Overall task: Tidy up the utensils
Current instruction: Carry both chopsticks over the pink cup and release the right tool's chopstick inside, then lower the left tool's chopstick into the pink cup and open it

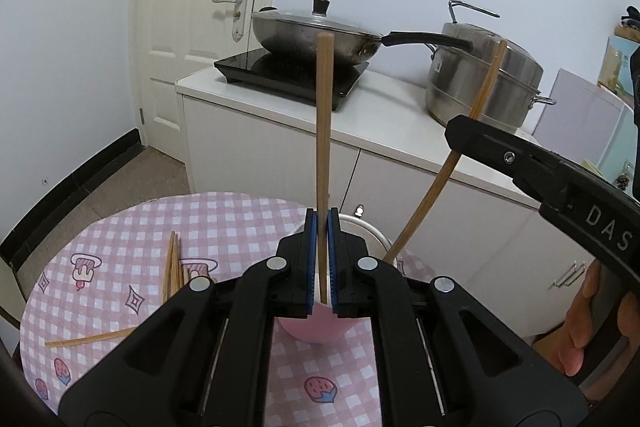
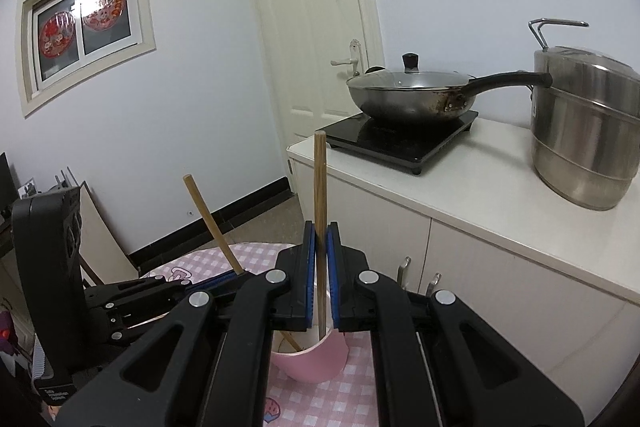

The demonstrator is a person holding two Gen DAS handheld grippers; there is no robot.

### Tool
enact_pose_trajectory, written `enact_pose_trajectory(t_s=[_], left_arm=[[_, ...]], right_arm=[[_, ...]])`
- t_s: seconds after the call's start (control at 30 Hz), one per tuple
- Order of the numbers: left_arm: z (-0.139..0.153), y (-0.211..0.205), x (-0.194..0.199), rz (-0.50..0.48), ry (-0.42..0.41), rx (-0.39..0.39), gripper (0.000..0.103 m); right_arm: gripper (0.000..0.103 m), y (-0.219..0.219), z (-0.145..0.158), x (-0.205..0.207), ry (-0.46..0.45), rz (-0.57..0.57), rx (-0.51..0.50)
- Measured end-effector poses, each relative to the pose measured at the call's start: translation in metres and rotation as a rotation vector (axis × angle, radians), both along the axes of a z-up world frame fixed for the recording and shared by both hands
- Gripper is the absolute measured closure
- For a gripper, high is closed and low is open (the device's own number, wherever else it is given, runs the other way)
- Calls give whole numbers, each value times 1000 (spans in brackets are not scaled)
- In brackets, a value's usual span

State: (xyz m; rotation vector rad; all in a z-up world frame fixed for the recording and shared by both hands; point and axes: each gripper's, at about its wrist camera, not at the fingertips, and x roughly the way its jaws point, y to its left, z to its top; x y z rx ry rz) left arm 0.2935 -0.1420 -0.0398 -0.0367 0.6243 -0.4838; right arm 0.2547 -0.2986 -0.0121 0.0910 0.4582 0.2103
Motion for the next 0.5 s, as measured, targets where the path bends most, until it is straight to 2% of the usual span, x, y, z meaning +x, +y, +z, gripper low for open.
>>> enact_pose_trajectory(t_s=[0.17, 0.27, 0.33, 0.5], left_arm=[[0, 1, -4, -11, 2, 0, 97], [0, 2, -8, -20, 2, 3, 97], [1, 3, -11, -24, 7, 3, 97], [3, 7, -19, -33, 10, -1, 97]], right_arm=[[97, -1, 3, -6, -6, -1, 5], [83, -4, 1, -8, -5, -7, 12], [67, -4, 0, -12, -11, -13, 14], [62, -4, 0, -21, -18, -21, 23]])
